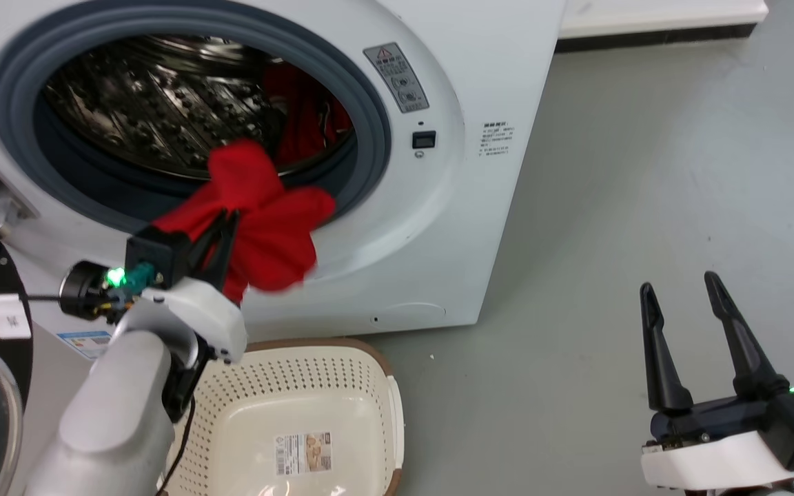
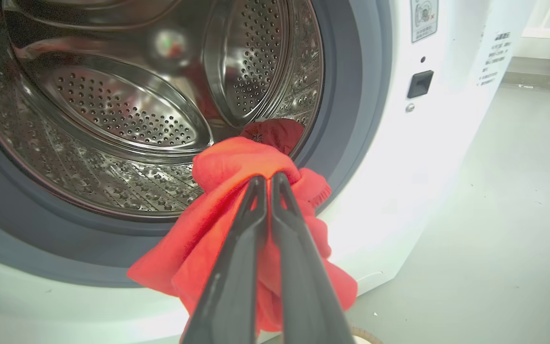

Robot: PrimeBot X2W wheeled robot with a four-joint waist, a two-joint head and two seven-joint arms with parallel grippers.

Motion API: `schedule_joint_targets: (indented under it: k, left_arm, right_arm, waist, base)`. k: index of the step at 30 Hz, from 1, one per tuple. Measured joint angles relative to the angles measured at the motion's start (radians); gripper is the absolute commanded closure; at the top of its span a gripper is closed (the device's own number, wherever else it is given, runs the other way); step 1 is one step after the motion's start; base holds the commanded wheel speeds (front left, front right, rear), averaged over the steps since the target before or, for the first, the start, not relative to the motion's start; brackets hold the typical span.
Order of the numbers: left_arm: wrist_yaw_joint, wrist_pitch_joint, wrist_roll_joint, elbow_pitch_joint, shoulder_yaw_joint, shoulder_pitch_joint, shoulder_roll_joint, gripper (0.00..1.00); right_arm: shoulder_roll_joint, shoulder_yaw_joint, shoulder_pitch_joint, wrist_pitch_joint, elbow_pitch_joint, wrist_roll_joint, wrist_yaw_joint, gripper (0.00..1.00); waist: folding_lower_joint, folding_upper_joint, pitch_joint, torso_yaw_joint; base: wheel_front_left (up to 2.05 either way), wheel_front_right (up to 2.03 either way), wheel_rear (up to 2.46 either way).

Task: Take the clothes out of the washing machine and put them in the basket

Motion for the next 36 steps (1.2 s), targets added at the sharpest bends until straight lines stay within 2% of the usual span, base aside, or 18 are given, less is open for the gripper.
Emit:
schedule_joint_targets:
  k: [6,16,25,35,36]
  left_arm:
    - [0.016,0.044,-0.018,-0.126,-0.029,0.172,0.012,1.0]
    - [0.026,0.094,-0.039,-0.132,-0.072,0.32,0.007,1.0]
    - [0.023,0.087,-0.093,0.037,-0.059,0.31,-0.03,1.0]
    - [0.008,0.065,-0.125,0.297,-0.051,0.148,-0.079,1.0]
    - [0.009,0.061,-0.118,0.35,-0.055,0.103,-0.081,1.0]
  right_arm:
    - [0.0,-0.01,0.056,0.0,0.014,-0.002,0.0,0.0]
    - [0.0,0.01,0.075,0.0,0.018,-0.013,0.0,0.0]
    - [0.0,0.032,0.02,0.0,0.0,-0.015,0.0,0.0]
    - [0.0,0.055,-0.095,0.0,-0.025,-0.006,0.0,0.0]
    - [0.0,0.052,-0.12,0.0,-0.029,0.002,0.0,0.0]
  waist:
    - [0.0,0.0001,-0.083,0.021]
    - [0.0,0.0,-0.121,0.024]
    - [0.0003,0.0,-0.034,-0.009]
    - [0.0004,0.0,0.136,-0.049]
    - [0.0004,0.0,0.18,-0.057]
  base:
    - [0.0,0.0,0.0]
    - [0.0,0.0,0.0]
    - [0.0,0.0,0.0]
    - [0.0,0.0,0.0]
    - [0.0,0.0,0.0]
